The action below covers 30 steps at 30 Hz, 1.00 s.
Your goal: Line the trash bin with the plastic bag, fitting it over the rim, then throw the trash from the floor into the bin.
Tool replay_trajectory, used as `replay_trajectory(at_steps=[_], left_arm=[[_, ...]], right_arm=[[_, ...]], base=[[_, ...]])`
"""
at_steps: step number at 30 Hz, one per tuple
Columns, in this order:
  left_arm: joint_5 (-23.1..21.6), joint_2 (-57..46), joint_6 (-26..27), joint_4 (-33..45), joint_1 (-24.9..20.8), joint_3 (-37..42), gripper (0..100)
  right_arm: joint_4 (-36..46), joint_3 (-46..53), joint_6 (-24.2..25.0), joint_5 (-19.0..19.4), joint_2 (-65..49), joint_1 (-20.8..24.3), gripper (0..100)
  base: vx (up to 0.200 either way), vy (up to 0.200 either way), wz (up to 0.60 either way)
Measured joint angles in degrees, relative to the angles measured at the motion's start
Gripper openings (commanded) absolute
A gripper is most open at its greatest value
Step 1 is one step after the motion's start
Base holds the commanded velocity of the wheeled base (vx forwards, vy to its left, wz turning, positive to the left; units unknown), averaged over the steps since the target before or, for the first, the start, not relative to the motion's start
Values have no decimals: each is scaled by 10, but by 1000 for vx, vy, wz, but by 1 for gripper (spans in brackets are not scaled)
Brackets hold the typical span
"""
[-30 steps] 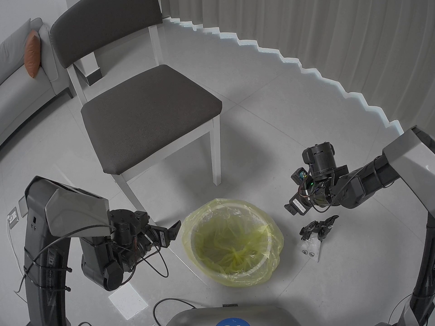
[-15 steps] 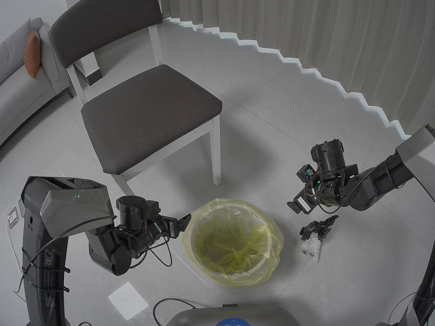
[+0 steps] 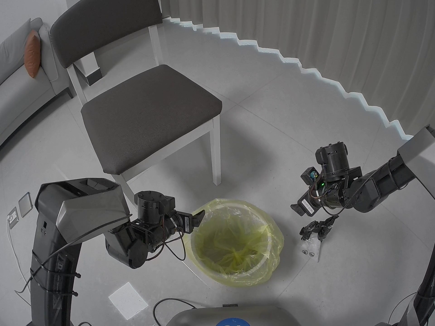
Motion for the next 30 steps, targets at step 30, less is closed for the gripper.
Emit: replay_trajectory(at_steps=[30], left_arm=[[-4, 90, 4, 27, 45, -69, 100]], right_arm=[[-20, 46, -5, 5, 0, -44, 100]], base=[[0, 0, 0]])
